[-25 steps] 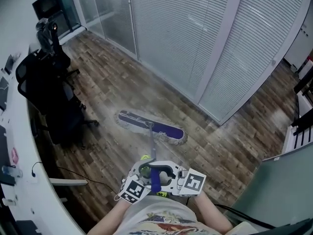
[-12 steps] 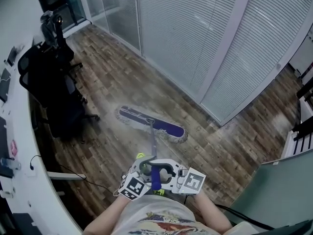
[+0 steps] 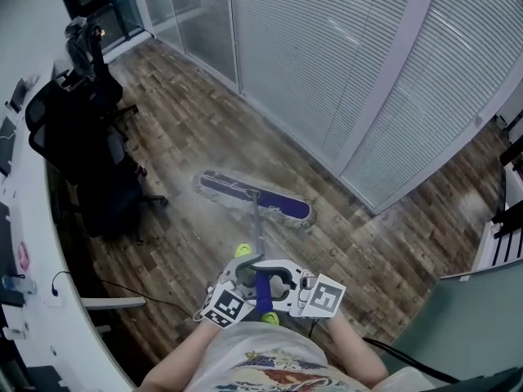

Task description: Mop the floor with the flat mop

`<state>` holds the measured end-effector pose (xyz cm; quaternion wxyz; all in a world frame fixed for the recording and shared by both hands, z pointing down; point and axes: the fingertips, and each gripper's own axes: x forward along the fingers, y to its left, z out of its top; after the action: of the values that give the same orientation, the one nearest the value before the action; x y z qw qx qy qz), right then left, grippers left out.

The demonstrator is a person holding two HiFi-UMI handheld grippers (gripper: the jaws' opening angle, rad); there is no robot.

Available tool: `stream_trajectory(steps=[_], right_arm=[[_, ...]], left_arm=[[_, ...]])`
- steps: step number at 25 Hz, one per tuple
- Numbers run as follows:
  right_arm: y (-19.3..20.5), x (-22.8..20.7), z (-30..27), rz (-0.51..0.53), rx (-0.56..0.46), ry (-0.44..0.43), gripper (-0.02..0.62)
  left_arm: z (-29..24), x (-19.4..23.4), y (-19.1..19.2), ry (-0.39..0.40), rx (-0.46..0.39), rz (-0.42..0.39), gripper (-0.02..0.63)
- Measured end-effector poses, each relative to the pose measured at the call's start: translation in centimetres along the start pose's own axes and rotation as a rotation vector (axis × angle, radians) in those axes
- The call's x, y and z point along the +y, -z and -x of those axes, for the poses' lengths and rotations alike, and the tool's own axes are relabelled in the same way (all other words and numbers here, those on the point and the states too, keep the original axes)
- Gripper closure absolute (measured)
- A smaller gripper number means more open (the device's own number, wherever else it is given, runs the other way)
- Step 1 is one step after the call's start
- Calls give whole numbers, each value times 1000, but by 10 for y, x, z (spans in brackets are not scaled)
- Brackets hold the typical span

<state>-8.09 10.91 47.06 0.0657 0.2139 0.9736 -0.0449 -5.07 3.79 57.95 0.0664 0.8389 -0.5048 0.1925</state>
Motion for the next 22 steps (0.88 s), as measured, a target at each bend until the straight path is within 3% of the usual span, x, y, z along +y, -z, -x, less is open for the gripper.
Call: stream_trajectory(steps=[6,16,22], right_arm=[[10,-99,-26,-11,28,9,333],[14,-323,-103,-68,93,92,333],[25,-435,-128,-89,95,143,328]], left_arm=[[-40,95,1,21,-6,1,457],[-109,319,-18,71,-36,9,453],[-157,422,-17,81,-55,24,449]])
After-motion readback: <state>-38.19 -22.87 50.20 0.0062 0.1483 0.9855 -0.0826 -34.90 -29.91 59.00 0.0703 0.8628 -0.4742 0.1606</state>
